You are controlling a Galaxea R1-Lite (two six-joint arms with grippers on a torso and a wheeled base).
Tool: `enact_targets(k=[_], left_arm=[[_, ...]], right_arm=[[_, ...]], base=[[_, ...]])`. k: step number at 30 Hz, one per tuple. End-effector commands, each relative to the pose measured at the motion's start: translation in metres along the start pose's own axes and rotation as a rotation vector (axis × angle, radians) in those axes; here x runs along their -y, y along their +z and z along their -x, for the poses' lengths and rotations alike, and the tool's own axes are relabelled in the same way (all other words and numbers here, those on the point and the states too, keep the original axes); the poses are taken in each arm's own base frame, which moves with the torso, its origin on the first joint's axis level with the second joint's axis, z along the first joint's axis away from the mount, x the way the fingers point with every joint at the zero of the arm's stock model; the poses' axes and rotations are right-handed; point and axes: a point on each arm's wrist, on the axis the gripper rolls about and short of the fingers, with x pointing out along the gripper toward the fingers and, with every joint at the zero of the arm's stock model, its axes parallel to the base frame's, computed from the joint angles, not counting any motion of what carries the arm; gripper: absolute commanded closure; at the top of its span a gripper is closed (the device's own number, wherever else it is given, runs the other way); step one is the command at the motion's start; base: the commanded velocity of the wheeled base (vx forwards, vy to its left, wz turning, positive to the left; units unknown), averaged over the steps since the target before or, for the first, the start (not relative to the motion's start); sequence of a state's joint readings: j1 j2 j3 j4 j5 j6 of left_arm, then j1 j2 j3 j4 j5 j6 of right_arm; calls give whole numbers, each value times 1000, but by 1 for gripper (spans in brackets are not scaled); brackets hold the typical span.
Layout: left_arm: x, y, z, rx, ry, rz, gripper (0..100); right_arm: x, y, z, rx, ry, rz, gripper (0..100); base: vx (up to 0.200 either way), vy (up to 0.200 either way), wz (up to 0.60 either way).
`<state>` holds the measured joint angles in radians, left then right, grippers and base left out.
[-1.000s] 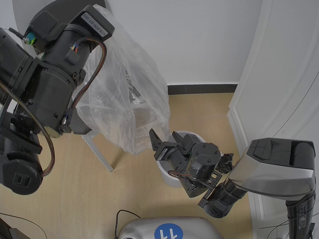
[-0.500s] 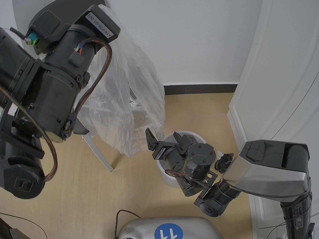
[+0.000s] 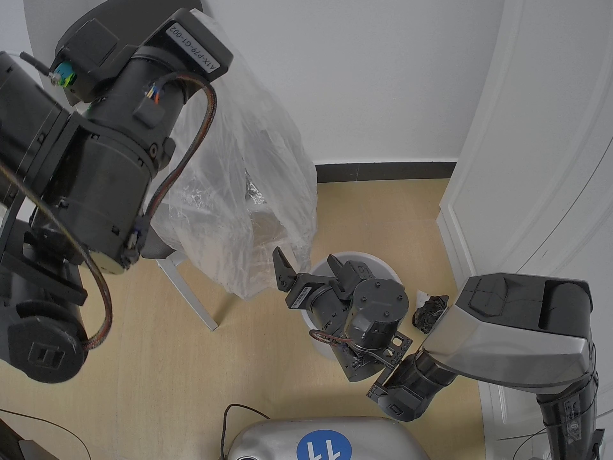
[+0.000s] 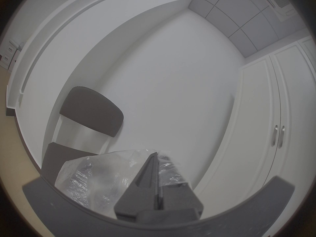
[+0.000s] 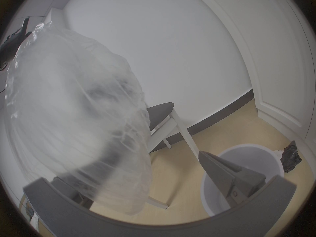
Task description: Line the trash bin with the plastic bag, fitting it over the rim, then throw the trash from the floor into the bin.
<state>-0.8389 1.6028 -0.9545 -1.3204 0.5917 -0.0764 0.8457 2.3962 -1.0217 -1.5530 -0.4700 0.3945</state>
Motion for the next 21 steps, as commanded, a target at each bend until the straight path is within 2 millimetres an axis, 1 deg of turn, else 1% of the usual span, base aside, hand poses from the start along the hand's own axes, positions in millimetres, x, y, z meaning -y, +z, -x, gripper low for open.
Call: enact_targets(k=[1,5,9,16,21], left_arm=[[0,-1,-1,0,1,-1,100],[-1,0,-1,2,4,-2,100],[-1,0,-1,4,5,0,100],[0,0,-1,2,3,0,100],[0,1,-1,4,3,2,100]], right_arm=[[-3,-1,2,6,11,-6,0],[0,-9,2,-6,4,2,0],[0,-12,1,-10,2,4,0],[-5,-5,-6,36,-2,-17,0],[0,10,-17,98,-35,-20,0]], base=[[0,0,0],[0,0,0],[0,0,0],[0,0,0],[0,0,0]])
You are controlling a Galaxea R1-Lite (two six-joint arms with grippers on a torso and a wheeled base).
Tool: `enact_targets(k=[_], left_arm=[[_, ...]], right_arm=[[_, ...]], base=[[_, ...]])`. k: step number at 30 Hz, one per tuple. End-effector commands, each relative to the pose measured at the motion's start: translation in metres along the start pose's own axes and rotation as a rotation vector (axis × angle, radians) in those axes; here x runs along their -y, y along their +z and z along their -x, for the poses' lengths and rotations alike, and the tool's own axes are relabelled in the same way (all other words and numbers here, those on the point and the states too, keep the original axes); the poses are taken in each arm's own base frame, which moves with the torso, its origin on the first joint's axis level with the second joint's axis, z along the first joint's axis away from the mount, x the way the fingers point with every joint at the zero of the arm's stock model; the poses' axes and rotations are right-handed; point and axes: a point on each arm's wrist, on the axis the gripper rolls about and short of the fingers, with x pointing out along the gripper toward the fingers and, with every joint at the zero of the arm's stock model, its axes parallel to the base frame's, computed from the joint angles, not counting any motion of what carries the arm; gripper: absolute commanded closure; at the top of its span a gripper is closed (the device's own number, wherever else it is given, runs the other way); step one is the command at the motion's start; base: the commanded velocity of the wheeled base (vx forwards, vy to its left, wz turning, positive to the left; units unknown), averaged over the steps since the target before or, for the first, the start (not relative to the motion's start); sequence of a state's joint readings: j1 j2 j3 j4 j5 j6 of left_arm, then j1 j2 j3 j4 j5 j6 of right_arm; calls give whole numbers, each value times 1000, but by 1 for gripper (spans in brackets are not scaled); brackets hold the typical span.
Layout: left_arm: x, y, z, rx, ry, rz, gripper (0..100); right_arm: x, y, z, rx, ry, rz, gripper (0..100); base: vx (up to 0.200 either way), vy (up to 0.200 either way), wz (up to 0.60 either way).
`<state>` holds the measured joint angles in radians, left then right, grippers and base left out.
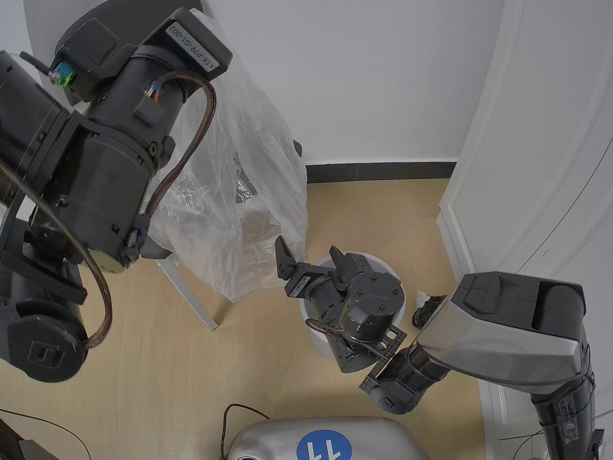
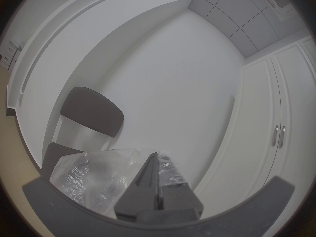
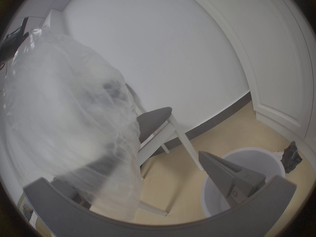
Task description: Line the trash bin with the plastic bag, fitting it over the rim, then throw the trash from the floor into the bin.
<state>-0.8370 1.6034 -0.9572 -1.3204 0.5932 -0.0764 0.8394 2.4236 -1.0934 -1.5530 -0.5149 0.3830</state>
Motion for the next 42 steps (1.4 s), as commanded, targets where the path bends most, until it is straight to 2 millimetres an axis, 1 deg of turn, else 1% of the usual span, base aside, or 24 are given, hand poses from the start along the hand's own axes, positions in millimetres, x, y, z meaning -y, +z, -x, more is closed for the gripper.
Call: enact_targets(k=[1,3,5,7,11,14,17,34,35,38,42], left_arm=[[0,1,0,3,0,3,100],[0,2,0,6,3,4,100],[0,2,0,7,3,5,100],[1,2,-1,7,3,5,100],[0,2,0,5,4,4,100],[0,3,0,7,8,6,100],[0,4,0,11,15,3,100],[1,5,1,9,13,-3,100],[1,4,1,7,13,-4,100],[1,3,1,4,12,-5,100],[2,2,3,-2,14,-3,100]], right_arm=[[7,15,-10,57,-17,-11,0],[13,26,-15,82,-29,-13,0],[15,31,-15,88,-33,-13,0],[13,26,-12,74,-27,-13,0],[3,4,-3,23,-4,-4,0],[7,-8,-4,9,-12,5,0],[10,-9,-8,15,-17,5,0],[8,-9,-7,13,-15,6,0],[8,-9,-7,14,-14,7,100],[10,-9,-4,3,-18,18,100],[19,-16,7,-57,-29,164,100]], base=[[0,0,0],[0,0,0],[0,0,0],[0,0,0],[0,0,0],[0,0,0],[0,0,0],[0,0,0],[0,0,0],[0,0,0],[0,0,0]])
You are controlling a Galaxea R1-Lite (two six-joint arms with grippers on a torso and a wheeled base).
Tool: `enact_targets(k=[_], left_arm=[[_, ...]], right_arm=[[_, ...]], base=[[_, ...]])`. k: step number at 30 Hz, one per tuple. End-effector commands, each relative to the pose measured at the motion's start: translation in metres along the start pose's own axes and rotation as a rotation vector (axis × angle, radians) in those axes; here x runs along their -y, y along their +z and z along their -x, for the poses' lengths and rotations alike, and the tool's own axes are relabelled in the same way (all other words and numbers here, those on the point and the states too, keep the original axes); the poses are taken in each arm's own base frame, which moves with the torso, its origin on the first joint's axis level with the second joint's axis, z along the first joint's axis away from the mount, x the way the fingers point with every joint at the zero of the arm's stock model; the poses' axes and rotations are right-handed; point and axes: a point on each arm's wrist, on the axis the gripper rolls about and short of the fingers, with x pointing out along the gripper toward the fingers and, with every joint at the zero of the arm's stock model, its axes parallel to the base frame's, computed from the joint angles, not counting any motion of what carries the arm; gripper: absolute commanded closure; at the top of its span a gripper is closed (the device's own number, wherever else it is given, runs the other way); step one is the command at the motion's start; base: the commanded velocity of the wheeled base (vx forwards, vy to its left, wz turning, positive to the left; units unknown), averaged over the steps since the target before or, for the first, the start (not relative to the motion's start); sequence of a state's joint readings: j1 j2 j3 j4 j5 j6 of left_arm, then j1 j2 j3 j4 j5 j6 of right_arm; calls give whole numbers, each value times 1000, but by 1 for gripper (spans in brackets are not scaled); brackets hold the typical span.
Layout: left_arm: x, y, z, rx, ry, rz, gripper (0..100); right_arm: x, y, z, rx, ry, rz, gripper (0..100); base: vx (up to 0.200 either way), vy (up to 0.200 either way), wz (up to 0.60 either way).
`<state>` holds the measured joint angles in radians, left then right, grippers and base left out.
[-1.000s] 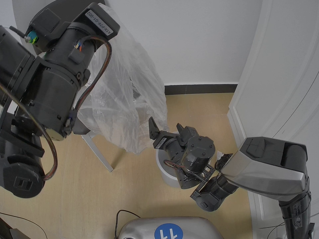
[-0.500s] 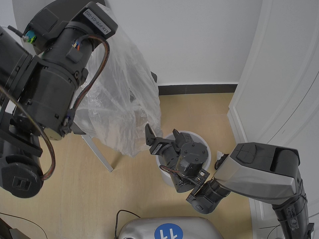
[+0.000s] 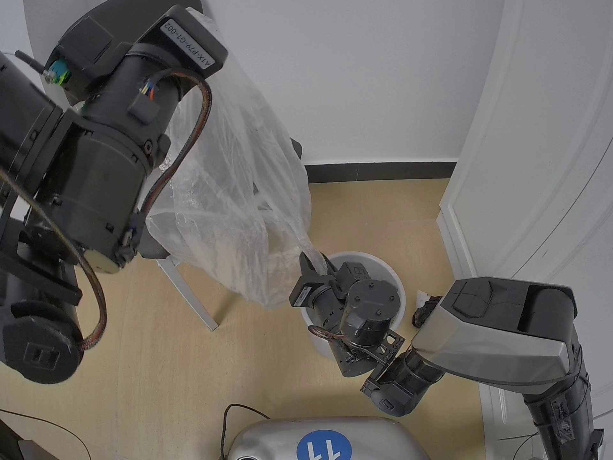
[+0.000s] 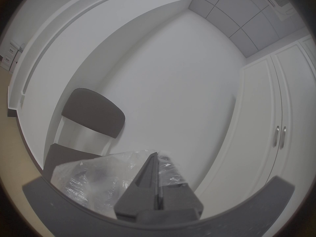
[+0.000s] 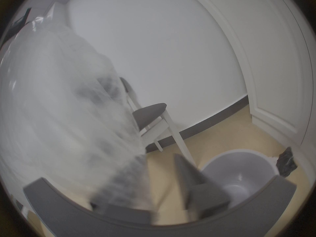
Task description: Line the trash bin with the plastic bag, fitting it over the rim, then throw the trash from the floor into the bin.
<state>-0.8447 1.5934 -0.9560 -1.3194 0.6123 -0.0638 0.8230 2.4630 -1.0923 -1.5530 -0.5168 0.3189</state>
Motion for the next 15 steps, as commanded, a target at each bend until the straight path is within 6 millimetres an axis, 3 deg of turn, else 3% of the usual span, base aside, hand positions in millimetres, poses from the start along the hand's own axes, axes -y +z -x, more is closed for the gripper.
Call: enact_targets(k=[1,10,15], left_arm=[[2,-2,1,-9,2,1,100],[0,-29,9,-98,-2,-53,100],[2,-59,11,-168,-9,-94,100]], right_arm=[[6,-5,10,-36,0,88,100],[5,23,30,-52,13,164,100],[3,58,36,-5,15,174,100]], base=[[0,0,0],[0,0,0],[0,0,0]])
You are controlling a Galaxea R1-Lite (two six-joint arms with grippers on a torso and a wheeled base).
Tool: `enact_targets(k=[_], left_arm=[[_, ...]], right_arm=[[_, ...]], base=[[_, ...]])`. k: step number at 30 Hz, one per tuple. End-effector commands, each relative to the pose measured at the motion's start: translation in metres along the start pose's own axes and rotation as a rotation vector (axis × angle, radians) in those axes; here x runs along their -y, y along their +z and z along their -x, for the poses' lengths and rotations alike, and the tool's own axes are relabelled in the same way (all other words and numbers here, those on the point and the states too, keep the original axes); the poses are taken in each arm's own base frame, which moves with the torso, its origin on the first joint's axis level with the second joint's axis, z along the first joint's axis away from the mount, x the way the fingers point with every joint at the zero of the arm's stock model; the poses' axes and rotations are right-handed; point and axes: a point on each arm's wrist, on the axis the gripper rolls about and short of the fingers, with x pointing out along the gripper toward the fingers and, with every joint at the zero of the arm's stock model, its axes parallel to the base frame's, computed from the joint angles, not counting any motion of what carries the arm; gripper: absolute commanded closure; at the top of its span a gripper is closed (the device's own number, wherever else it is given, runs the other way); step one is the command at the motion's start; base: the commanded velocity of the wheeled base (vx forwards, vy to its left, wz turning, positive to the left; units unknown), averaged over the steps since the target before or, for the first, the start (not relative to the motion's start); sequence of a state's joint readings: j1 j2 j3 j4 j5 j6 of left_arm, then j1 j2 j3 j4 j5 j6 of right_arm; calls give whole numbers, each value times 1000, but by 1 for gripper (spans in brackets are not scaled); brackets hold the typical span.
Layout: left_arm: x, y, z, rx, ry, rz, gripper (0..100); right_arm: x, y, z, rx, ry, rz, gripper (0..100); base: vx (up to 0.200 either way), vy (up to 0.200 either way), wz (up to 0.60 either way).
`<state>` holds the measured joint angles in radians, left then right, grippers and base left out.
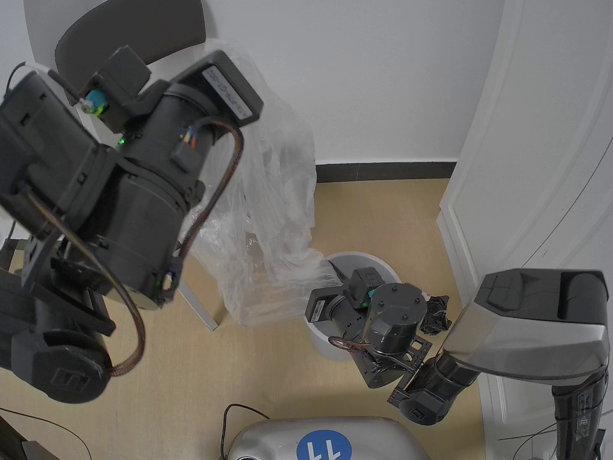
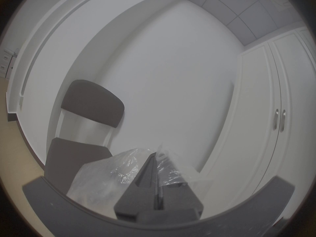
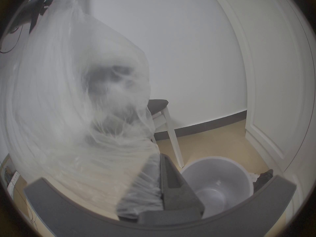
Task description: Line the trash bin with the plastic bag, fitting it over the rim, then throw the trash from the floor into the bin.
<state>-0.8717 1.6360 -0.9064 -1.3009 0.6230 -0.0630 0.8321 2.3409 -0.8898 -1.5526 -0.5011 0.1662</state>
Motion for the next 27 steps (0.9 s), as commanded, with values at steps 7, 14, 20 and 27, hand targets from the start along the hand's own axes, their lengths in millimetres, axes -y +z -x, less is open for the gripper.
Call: enact_targets(k=[7,14,20,27], left_arm=[[0,-55,-7,-112,10,-77,100],[-4,-67,-11,-132,23,-96,100],[-5,-81,-14,-154,27,-112,100],[-15,-94,-24,-159,63,-127,100]], right_arm=[[30,91,26,140,26,9,100],[40,123,48,187,51,38,100],[68,127,46,184,-41,158,100],[118,125,44,94,-210,358,100]], base=[[0,0,0],[0,0,0],[0,0,0],[0,0,0]])
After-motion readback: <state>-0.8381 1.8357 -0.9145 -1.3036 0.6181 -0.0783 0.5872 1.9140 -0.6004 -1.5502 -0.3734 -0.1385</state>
